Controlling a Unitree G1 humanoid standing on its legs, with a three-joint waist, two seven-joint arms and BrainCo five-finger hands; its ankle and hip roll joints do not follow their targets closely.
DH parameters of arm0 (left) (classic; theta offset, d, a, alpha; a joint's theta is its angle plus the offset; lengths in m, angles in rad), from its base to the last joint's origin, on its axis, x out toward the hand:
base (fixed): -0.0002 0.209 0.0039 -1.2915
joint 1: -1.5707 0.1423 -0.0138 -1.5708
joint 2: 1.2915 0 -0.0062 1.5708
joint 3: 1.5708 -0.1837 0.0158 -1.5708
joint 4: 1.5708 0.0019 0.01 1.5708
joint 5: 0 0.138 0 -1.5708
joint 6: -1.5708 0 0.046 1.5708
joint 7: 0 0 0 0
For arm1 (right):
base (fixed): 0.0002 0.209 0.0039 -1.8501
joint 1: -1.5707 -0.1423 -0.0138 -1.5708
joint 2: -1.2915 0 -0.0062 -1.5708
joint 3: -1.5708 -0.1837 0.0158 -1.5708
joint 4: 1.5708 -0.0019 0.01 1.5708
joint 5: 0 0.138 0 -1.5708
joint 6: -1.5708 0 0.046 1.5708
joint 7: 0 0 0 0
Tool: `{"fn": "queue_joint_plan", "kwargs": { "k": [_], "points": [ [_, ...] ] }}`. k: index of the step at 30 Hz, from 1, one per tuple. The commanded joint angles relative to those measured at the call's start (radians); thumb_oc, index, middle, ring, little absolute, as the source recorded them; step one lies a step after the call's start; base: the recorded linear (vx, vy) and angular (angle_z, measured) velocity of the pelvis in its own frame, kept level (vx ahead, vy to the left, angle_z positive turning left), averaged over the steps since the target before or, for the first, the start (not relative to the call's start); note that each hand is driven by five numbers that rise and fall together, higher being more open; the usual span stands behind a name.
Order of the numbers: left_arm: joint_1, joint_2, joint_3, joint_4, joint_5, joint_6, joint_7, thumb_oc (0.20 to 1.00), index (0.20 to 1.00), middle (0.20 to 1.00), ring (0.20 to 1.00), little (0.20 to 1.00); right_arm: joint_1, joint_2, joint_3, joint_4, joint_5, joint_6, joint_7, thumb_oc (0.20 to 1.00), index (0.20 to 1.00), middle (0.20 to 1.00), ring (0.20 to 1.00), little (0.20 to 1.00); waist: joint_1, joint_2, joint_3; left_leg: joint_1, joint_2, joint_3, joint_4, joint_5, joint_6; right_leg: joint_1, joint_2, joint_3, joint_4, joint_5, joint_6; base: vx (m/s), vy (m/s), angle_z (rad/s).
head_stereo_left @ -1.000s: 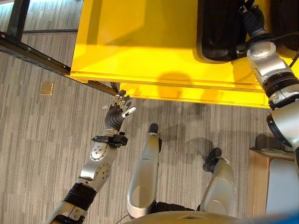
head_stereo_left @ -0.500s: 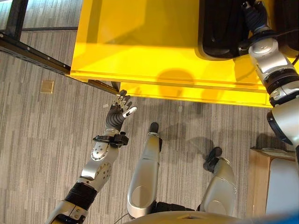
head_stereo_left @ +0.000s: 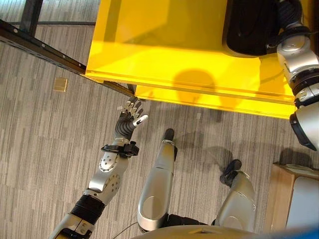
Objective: Move parts from the plastic box to the shelf.
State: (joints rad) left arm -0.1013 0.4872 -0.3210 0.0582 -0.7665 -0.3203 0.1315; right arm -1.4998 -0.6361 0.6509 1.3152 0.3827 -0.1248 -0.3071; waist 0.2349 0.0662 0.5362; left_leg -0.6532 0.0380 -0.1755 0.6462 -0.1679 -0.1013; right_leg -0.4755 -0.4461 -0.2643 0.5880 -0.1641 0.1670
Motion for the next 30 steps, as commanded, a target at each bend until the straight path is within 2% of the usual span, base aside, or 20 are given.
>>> {"fn": "queue_joint_plan", "kwargs": {
  "k": [1, 15, 16, 17, 18, 30],
  "points": [
    [-0.038, 0.035, 0.002, -0.079, -0.01, -0.062, 0.006, 1.0, 1.0, 1.0, 1.0, 1.0, -0.158, -0.039, 0.01, -0.005, 0.041, -0.038, -0.024, 0.2, 0.2, 0.2, 0.2, 0.2, 0.012, 0.001, -0.017, -0.029, 0.008, 0.0, 0.008, 0.006, 0.033, -0.025, 0.027, 0.033, 0.189, -0.066, -0.044, 0.0, 0.0, 0.0],
    [-0.043, 0.035, -0.005, -0.076, -0.016, -0.066, 0.015, 1.0, 1.0, 1.0, 1.0, 1.0, -0.174, -0.002, 0.017, 0.021, 0.027, -0.033, -0.036, 0.2, 0.2, 0.2, 0.2, 0.2, 0.015, -0.001, -0.017, -0.037, 0.007, -0.001, 0.0, 0.009, 0.033, -0.032, 0.028, 0.033, 0.185, -0.066, -0.046, 0.0, 0.0, 0.0],
    [-0.043, 0.034, -0.007, -0.078, -0.017, -0.067, 0.016, 1.0, 1.0, 1.0, 1.0, 1.0, -0.173, -0.002, 0.017, 0.023, 0.022, -0.032, -0.04, 0.548, 0.548, 0.548, 0.548, 0.548, 0.014, -0.001, -0.017, -0.038, 0.007, 0.0, -0.001, 0.009, 0.034, -0.034, 0.028, 0.034, 0.182, -0.064, -0.046, 0.0, 0.0, 0.0],
    [-0.043, 0.034, -0.007, -0.078, -0.017, -0.067, 0.017, 1.0, 1.0, 1.0, 1.0, 1.0, -0.173, -0.002, 0.017, 0.023, 0.022, -0.032, -0.04, 0.63, 0.63, 0.63, 0.63, 0.63, 0.014, -0.001, -0.017, -0.038, 0.007, 0.0, -0.001, 0.009, 0.034, -0.034, 0.028, 0.034, 0.182, -0.064, -0.046, 0.0, 0.0, 0.0],
    [-0.043, 0.035, -0.008, -0.078, -0.016, -0.065, 0.016, 1.0, 1.0, 1.0, 1.0, 1.0, -0.174, -0.001, 0.02, 0.024, 0.016, -0.03, -0.039, 1.0, 1.0, 1.0, 1.0, 1.0, 0.015, -0.001, -0.017, -0.039, 0.007, 0.001, 0.002, 0.008, 0.034, -0.035, 0.028, 0.036, 0.182, -0.063, -0.045, 0.0, 0.0, 0.0],
    [-0.044, 0.038, -0.007, -0.072, -0.017, -0.068, 0.016, 1.0, 1.0, 1.0, 1.0, 1.0, -0.171, 0.002, 0.012, 0.026, 0.019, -0.027, -0.047, 1.0, 1.0, 1.0, 1.0, 1.0, 0.01, -0.003, -0.016, -0.037, 0.001, 0.006, 0.004, 0.005, 0.037, -0.029, 0.025, 0.039, 0.18, -0.062, -0.046, 0.0, 0.0, 0.0]
  ]
}}
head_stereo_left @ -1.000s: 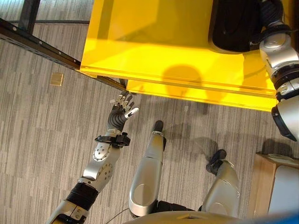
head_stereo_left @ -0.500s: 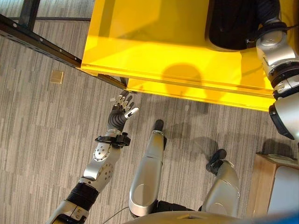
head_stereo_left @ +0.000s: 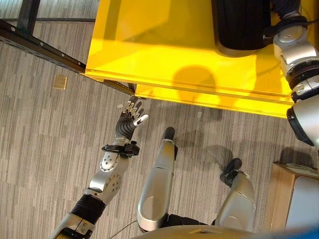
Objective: Move parts from the plastic box to the shelf.
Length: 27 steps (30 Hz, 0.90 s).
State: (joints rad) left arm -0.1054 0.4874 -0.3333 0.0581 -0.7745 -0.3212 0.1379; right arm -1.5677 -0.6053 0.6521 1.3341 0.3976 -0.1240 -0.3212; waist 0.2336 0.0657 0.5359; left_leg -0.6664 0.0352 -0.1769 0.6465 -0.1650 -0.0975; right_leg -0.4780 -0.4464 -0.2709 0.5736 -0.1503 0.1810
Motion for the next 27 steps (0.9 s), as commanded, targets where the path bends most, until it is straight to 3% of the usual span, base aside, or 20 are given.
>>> {"fn": "queue_joint_plan", "kwargs": {
  "k": [1, 19, 24, 25, 27],
  "points": [
    [-0.039, 0.039, 0.007, -0.071, -0.008, -0.068, 0.01, 1.0, 1.0, 1.0, 1.0, 1.0, -0.102, -0.025, 0.008, 0.005, 0.005, -0.029, -0.036, 1.0, 1.0, 1.0, 1.0, 1.0, 0.012, -0.003, -0.016, -0.023, 0.005, 0.007, 0.004, 0.002, 0.034, -0.024, 0.025, 0.045, 0.194, -0.076, -0.06, 0.0, 0.0, 0.0],
    [-0.044, 0.047, 0.027, -0.047, -0.013, -0.07, 0.005, 1.0, 1.0, 1.0, 1.0, 1.0, -0.052, 0.016, -0.036, -0.095, 0.031, -0.049, -0.052, 1.0, 1.0, 1.0, 1.0, 1.0, -0.006, -0.023, -0.02, 0.055, 0.027, 0.014, -0.039, 0.013, 0.025, 0.047, 0.039, 0.04, 0.15, -0.061, -0.058, 0.0, 0.002, -0.02],
    [-0.037, 0.044, 0.039, -0.036, -0.014, -0.068, 0.005, 1.0, 1.0, 1.0, 1.0, 1.0, -0.001, 0.038, -0.061, -0.217, 0.034, -0.071, -0.064, 1.0, 1.0, 1.0, 1.0, 1.0, -0.018, -0.039, -0.028, 0.087, 0.037, 0.018, -0.059, 0.017, 0.021, 0.079, 0.046, 0.038, 0.12, -0.051, -0.058, 0.0, 0.005, -0.07],
    [-0.026, 0.041, 0.048, -0.035, -0.014, -0.062, 0.001, 1.0, 1.0, 1.0, 1.0, 1.0, 0.055, 0.046, -0.094, -0.353, 0.032, -0.093, -0.077, 1.0, 1.0, 1.0, 1.0, 1.0, -0.032, -0.052, -0.037, 0.116, 0.046, 0.025, -0.081, 0.021, 0.017, 0.107, 0.052, 0.039, 0.09, -0.038, -0.057, 0.0, 0.008, -0.07],
    [-0.023, 0.041, 0.052, -0.032, -0.012, -0.058, 0.0, 1.0, 1.0, 1.0, 1.0, 1.0, 0.088, 0.052, -0.113, -0.417, 0.026, -0.1, -0.083, 1.0, 1.0, 1.0, 1.0, 1.0, -0.038, -0.058, -0.041, 0.127, 0.049, 0.026, -0.092, 0.025, 0.015, 0.121, 0.055, 0.036, 0.073, -0.032, -0.056, 0.0, 0.004, -0.08]
  ]
}}
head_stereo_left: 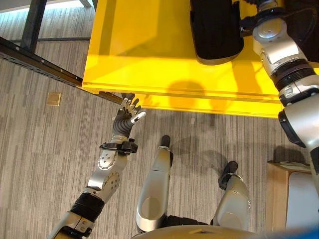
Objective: Move parts from the plastic box to the shelf.
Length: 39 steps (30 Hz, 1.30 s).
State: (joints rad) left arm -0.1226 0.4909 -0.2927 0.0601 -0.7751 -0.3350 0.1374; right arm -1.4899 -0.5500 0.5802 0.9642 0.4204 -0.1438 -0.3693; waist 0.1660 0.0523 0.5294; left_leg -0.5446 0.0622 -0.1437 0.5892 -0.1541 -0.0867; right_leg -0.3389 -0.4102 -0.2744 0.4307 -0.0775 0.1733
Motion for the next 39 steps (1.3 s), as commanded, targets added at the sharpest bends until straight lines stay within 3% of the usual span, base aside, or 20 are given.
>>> {"fn": "queue_joint_plan", "kwargs": {
  "k": [1, 4, 5, 6, 7, 13, 19, 24, 27, 33, 37, 39],
  "points": [
    [-0.005, 0.039, 0.011, -0.035, -0.012, -0.044, 0.0, 1.0, 1.0, 1.0, 1.0, 1.0, 0.013, -0.003, -0.043, -0.051, 0.002, -0.079, -0.036, 1.0, 1.0, 1.0, 1.0, 1.0, 0.03, -0.044, -0.035, 0.006, 0.022, -0.008, -0.036, 0.015, 0.004, -0.016, 0.019, 0.039, 0.214, -0.104, -0.049, 0.0, 0.004, -0.15],
    [0.006, 0.037, 0.015, -0.026, -0.009, -0.039, -0.005, 1.0, 1.0, 1.0, 1.0, 1.0, 0.067, 0.0, -0.082, -0.146, 0.005, -0.095, -0.039, 1.0, 1.0, 1.0, 1.0, 1.0, 0.02, -0.054, -0.044, 0.031, 0.027, -0.004, -0.058, 0.02, 0.001, 0.009, 0.022, 0.036, 0.181, -0.092, -0.047, -0.02, 0.012, -0.07],
    [0.012, 0.035, 0.022, -0.02, -0.007, -0.035, -0.008, 1.0, 1.0, 1.0, 1.0, 1.0, 0.111, 0.001, -0.104, -0.2, 0.005, -0.102, -0.033, 1.0, 1.0, 1.0, 1.0, 1.0, 0.014, -0.057, -0.05, 0.037, 0.028, 0.003, -0.09, 0.059, 0.006, 0.015, 0.022, 0.025, 0.145, -0.055, -0.053, 0.01, 0.004, -0.05],
    [0.014, 0.035, 0.022, -0.02, -0.007, -0.035, -0.008, 1.0, 1.0, 1.0, 1.0, 1.0, 0.113, 0.002, -0.105, -0.202, 0.005, -0.101, -0.034, 1.0, 1.0, 1.0, 1.0, 1.0, 0.014, -0.059, -0.052, 0.048, 0.031, 0.001, -0.082, 0.028, 0.0, 0.025, 0.025, 0.033, 0.155, -0.081, -0.045, -0.06, 0.043, -0.12],
    [0.02, 0.032, 0.034, -0.018, -0.001, -0.032, -0.008, 1.0, 1.0, 1.0, 1.0, 1.0, 0.164, 0.002, -0.136, -0.267, 0.007, -0.113, -0.031, 1.0, 1.0, 1.0, 1.0, 1.0, 0.005, -0.062, -0.057, 0.051, 0.033, 0.007, -0.102, 0.063, 0.005, 0.03, 0.024, 0.025, 0.126, -0.046, -0.051, 0.01, 0.008, -0.15],
    [0.049, 0.007, 0.066, -0.011, 0.014, -0.021, -0.01, 1.0, 1.0, 1.0, 1.0, 1.0, 0.384, -0.005, -0.213, -0.478, -0.057, -0.118, -0.01, 1.0, 1.0, 1.0, 1.0, 1.0, -0.018, -0.077, -0.077, 0.104, 0.043, 0.021, -0.15, 0.074, 0.004, 0.087, 0.033, 0.017, 0.05, -0.014, -0.04, 0.01, 0.009, -0.02],
    [0.1, -0.015, 0.118, 0.002, 0.051, -0.012, -0.042, 1.0, 1.0, 1.0, 1.0, 1.0, 0.706, -0.038, -0.294, -0.699, -0.216, -0.113, 0.054, 1.0, 1.0, 1.0, 1.0, 1.0, -0.05, -0.099, -0.12, 0.171, 0.056, 0.035, -0.238, 0.102, 0.004, 0.153, 0.039, 0.002, -0.053, 0.027, -0.021, 0.04, -0.006, -0.07],
    [0.123, -0.032, 0.143, 0.009, 0.081, -0.007, -0.062, 1.0, 1.0, 1.0, 1.0, 1.0, 0.845, -0.101, -0.3, -0.786, -0.387, -0.091, 0.102, 1.0, 1.0, 1.0, 1.0, 1.0, -0.065, -0.124, -0.147, 0.207, 0.063, 0.038, -0.29, 0.12, 0.0, 0.186, 0.038, -0.016, -0.099, 0.046, -0.009, 0.02, -0.01, -0.01],
    [0.134, -0.038, 0.152, 0.01, 0.094, -0.004, -0.086, 1.0, 1.0, 1.0, 1.0, 1.0, 0.86, -0.178, -0.242, -0.798, -0.531, -0.079, 0.149, 1.0, 1.0, 1.0, 1.0, 1.0, -0.068, -0.139, -0.169, 0.225, 0.073, 0.036, -0.322, 0.136, -0.003, 0.2, 0.045, -0.022, -0.13, 0.059, -0.003, 0.01, -0.016, 0.03],
    [0.141, -0.037, 0.154, 0.013, 0.098, -0.005, -0.094, 1.0, 1.0, 1.0, 1.0, 1.0, 0.791, -0.203, -0.148, -0.757, -0.632, -0.068, 0.171, 1.0, 1.0, 1.0, 1.0, 1.0, -0.066, -0.149, -0.181, 0.24, 0.079, 0.043, -0.342, 0.143, -0.005, 0.207, 0.052, -0.019, -0.149, 0.07, 0.001, 0.0, -0.004, -0.01],
    [0.145, -0.033, 0.155, 0.012, 0.106, -0.004, -0.099, 1.0, 1.0, 1.0, 1.0, 1.0, 0.639, -0.242, 0.019, -0.702, -0.825, -0.053, 0.194, 1.0, 1.0, 1.0, 1.0, 1.0, -0.054, -0.159, -0.182, 0.241, 0.082, 0.044, -0.328, 0.137, -0.008, 0.206, 0.054, -0.01, -0.143, 0.068, 0.001, -0.01, -0.011, -0.06],
    [0.137, -0.038, 0.15, 0.013, 0.11, -0.005, -0.094, 1.0, 1.0, 1.0, 1.0, 1.0, 0.556, -0.175, 0.095, -0.62, -0.871, -0.034, 0.206, 1.0, 1.0, 1.0, 1.0, 1.0, -0.043, -0.159, -0.177, 0.237, 0.086, 0.044, -0.322, 0.136, -0.01, 0.202, 0.057, -0.003, -0.139, 0.066, -0.002, -0.03, -0.021, -0.08]
  ]
}}
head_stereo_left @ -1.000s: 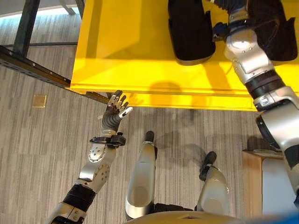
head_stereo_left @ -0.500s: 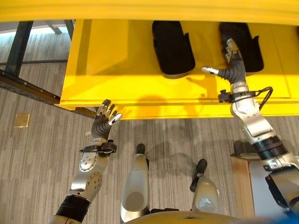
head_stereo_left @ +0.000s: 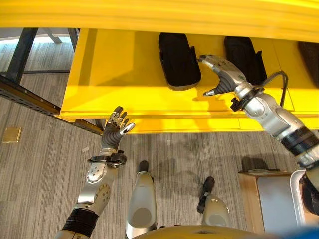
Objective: Move parts from the plastic box to the shelf.
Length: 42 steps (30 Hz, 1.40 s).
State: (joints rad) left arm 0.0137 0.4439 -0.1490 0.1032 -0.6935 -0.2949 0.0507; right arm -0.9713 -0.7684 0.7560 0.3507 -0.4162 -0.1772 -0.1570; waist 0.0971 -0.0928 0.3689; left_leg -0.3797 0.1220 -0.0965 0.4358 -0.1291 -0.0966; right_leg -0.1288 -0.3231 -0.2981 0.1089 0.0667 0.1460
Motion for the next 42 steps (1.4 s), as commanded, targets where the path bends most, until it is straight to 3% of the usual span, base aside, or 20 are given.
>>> {"fn": "queue_joint_plan", "kwargs": {
  "k": [1, 14, 21, 42],
  "points": [
    [0.0, 0.008, 0.007, -0.031, 0.029, -0.045, -0.007, 1.0, 1.0, 1.0, 1.0, 1.0, 0.028, 0.053, -0.077, 0.005, -0.036, 0.001, -0.007, 1.0, 1.0, 1.0, 1.0, 1.0, 0.027, -0.013, -0.015, 0.071, 0.026, -0.004, -0.168, 0.112, -0.001, -0.01, -0.03, 0.021, 0.184, -0.079, 0.025, -0.02, -0.005, -0.05],
    [-0.014, 0.01, -0.016, -0.022, 0.019, -0.05, 0.008, 1.0, 1.0, 1.0, 1.0, 1.0, -0.093, 0.144, -0.026, 0.204, -0.04, 0.044, -0.057, 1.0, 1.0, 1.0, 1.0, 1.0, 0.053, 0.006, 0.023, 0.045, 0.016, -0.016, -0.183, 0.132, -0.001, -0.028, -0.03, 0.012, 0.195, -0.078, 0.017, 0.0, -0.009, 0.03],
    [-0.022, 0.011, -0.022, -0.03, 0.014, -0.056, 0.02, 1.0, 1.0, 1.0, 1.0, 1.0, -0.113, 0.143, -0.032, 0.282, -0.027, 0.063, -0.087, 1.0, 1.0, 1.0, 1.0, 1.0, 0.063, 0.026, 0.04, 0.028, 0.009, -0.023, -0.18, 0.134, 0.0, -0.038, -0.036, 0.002, 0.212, -0.087, 0.015, 0.01, -0.006, 0.03],
    [-0.041, 0.01, -0.029, -0.043, 0.004, -0.072, 0.05, 1.0, 1.0, 1.0, 1.0, 1.0, -0.226, 0.145, 0.002, 0.364, 0.0, 0.077, -0.119, 1.0, 1.0, 1.0, 1.0, 1.0, 0.082, 0.035, 0.07, -0.017, 0.0, -0.019, -0.141, 0.107, 0.01, -0.068, -0.042, 0.009, 0.231, -0.09, 0.019, 0.0, -0.001, 0.01]
  ]
}}
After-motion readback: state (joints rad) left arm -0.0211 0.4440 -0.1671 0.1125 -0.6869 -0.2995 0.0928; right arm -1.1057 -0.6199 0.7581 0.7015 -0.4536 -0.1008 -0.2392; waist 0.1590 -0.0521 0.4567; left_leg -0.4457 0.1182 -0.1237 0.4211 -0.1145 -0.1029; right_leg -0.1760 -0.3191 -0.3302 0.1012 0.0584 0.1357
